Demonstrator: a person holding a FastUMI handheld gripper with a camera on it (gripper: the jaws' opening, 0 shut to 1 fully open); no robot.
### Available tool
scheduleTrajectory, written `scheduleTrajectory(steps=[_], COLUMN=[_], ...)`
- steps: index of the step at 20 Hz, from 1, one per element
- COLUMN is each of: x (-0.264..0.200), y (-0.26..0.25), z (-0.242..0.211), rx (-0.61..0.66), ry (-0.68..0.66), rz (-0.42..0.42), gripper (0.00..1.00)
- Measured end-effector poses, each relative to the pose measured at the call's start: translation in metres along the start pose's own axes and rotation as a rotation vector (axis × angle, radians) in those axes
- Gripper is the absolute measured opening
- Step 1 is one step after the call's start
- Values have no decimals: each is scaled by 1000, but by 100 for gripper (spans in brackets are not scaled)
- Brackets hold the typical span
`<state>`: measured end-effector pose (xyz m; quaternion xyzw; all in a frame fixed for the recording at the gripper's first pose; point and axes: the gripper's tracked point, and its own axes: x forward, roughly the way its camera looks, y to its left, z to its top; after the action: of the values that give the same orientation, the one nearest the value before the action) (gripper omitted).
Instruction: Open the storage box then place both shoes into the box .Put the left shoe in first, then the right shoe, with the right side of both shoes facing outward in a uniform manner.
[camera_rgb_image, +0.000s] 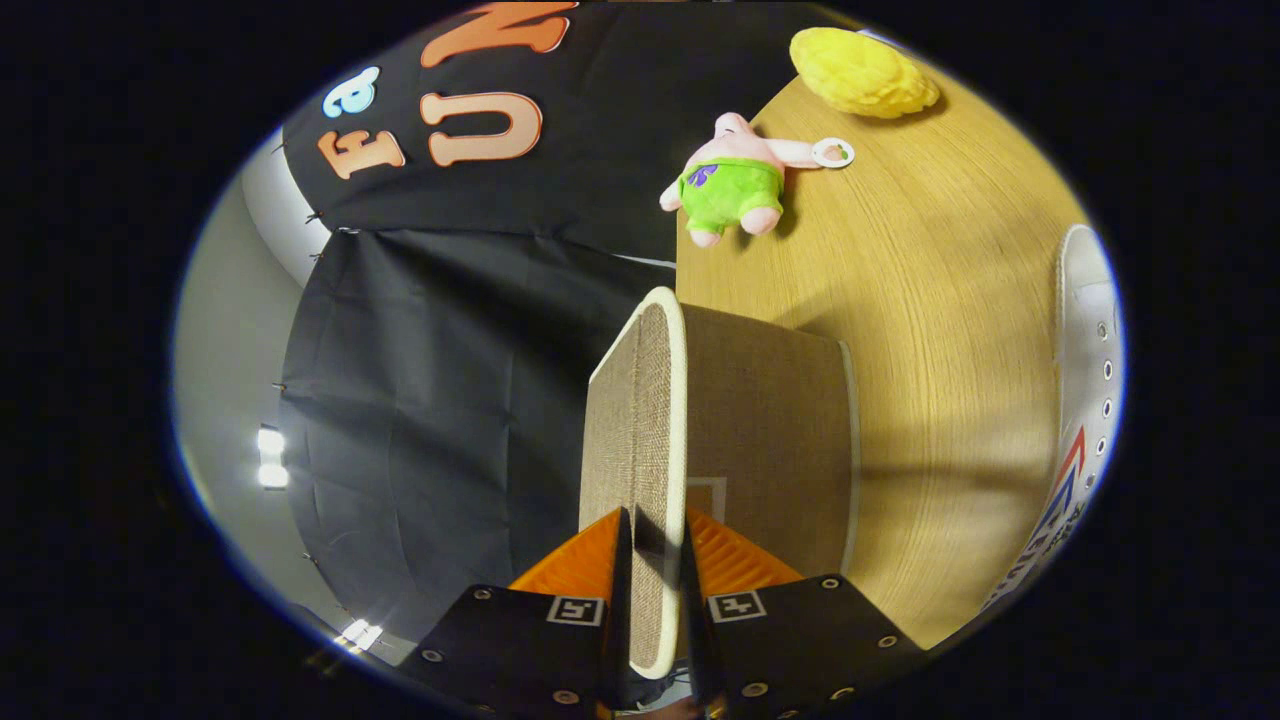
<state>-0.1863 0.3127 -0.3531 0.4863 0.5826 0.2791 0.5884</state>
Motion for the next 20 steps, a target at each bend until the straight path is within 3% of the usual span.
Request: scheduleTrajectory(steps=[2, 7, 15, 17, 20], x=[-5, -11, 68, 96, 125], y=[14, 93, 197, 201, 199], z=[-6, 5, -5, -11, -27], rx=[-64, -129, -311, -356, -461], ry=[30, 3, 20, 15, 36], rz=[-10, 103, 128, 74, 8], gripper=[14, 12, 12, 25, 80])
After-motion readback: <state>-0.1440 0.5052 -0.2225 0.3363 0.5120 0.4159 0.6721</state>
